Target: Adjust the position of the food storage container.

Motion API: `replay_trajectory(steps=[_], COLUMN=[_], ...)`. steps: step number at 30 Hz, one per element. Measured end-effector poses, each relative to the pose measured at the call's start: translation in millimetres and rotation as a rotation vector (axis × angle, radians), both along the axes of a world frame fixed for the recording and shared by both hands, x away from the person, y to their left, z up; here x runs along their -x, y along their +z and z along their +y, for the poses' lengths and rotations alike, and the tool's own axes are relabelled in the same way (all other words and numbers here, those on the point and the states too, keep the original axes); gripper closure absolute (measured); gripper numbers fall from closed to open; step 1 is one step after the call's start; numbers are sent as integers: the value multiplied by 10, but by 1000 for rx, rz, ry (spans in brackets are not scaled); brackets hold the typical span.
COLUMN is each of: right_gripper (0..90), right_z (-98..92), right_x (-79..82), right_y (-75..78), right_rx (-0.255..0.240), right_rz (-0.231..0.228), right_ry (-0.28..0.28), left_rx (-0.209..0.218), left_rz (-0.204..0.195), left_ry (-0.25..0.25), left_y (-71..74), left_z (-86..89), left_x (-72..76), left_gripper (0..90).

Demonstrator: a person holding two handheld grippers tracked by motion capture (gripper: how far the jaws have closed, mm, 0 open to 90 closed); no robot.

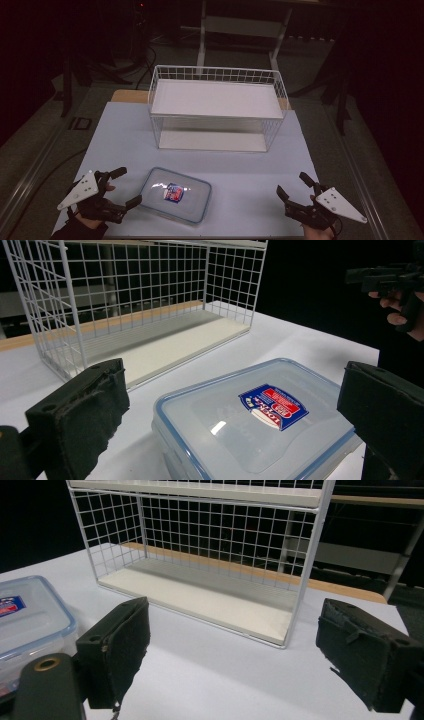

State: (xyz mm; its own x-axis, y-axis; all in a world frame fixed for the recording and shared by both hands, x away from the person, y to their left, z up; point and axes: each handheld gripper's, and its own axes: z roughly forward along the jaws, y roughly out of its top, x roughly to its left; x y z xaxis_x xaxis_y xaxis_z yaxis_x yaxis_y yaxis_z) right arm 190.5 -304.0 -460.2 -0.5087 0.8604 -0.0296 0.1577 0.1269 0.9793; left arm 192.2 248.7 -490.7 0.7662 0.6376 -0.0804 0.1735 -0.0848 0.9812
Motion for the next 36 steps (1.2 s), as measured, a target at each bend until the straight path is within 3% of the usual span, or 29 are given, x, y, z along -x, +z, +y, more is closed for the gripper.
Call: replay_trajectory(steps=[12,15,19,21,23,25,27,28,29,31,32,36], right_gripper=[125,125,126,126,126,126,126,126,125,126,125,127], right_z=[106,188,224,225,230,238,244,245,246,246,244,242], right_x=[29,39,43,44,42,44,52,55,58,58,59,51], right_y=[58,86,74,71,70,72,73,74,76,78,77,69], right_rx=[-11,9,14,11,9,9,10,12,11,11,7,6], right_rz=[-2,-9,-5,-2,-6,-5,-13,-15,-16,-16,-16,-10], right_ry=[53,67,88,88,85,83,87,87,91,90,91,93], left_rx=[14,1,-41,-55,-97,-123,-154,-170,-187,-221,-243,-316], left_rz=[-17,-19,2,64,75,86,96,111,120,159,186,251], left_ry=[-3,-4,-14,-35,-24,-28,-29,-34,-37,-32,-39,-58], left_y=[34,34,53,81,101,111,102,81,65,6,-39,-167], left_z=[-2,-4,37,83,117,154,178,202,218,263,289,274], left_x=[22,22,2,-26,-38,-54,-70,-87,-98,-128,-148,-184], left_gripper=[0,0,1,10,16,50,201,221,319,394,486,615])
